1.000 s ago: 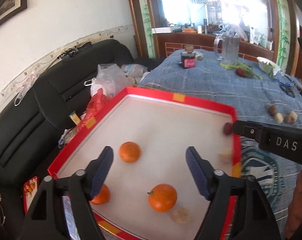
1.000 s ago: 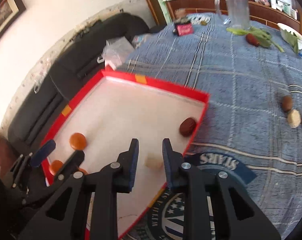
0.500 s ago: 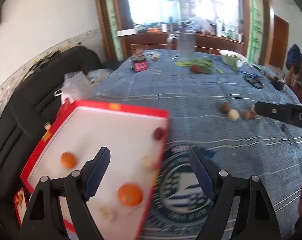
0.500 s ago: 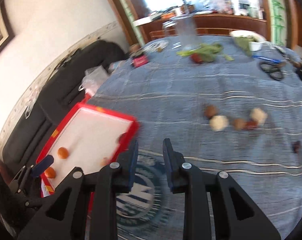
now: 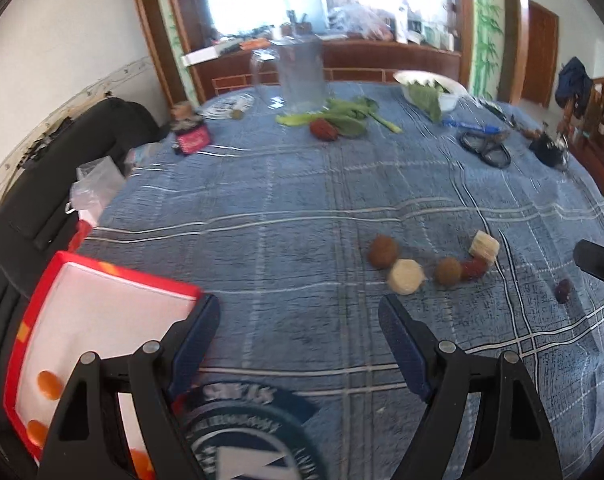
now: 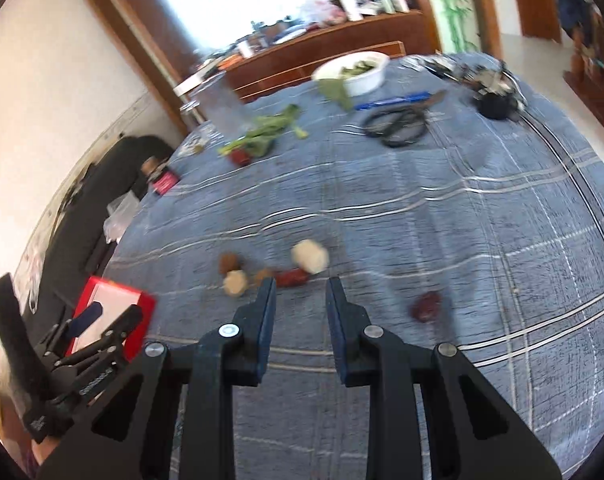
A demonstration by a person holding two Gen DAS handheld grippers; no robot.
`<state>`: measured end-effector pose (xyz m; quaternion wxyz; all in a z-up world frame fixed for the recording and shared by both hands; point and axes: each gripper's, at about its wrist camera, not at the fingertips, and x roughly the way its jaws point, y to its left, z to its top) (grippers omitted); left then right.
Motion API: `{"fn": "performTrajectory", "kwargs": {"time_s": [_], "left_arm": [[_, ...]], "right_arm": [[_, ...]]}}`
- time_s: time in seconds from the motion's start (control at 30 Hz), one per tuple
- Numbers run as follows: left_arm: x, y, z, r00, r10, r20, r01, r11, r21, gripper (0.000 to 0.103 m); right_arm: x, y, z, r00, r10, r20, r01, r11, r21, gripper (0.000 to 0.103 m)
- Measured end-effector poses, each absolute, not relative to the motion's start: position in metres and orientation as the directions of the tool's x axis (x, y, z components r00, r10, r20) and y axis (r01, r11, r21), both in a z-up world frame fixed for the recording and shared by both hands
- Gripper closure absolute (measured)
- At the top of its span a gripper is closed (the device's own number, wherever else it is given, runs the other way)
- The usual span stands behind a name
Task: Organize fruits
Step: 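Move both open tools away from the tray toward the fruit row, then grasp a red date with the right tool while the left tool approaches a round tan biscuit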
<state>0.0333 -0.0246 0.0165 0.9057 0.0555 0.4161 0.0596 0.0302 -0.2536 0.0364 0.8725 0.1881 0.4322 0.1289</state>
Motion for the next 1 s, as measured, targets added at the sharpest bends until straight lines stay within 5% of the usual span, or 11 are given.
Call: {"fn": "performTrajectory", "kwargs": {"time_s": [1.0], "left_arm": [[0.079,-0.057,-0.026,0.607,0.018,-0.794,0.051,0.997,0.062,0.022]], "right_arm": [[0.049,-0.301,-0.008,0.507,0.358,-0.784,0.08,0.886,0.457,0.076]]}}
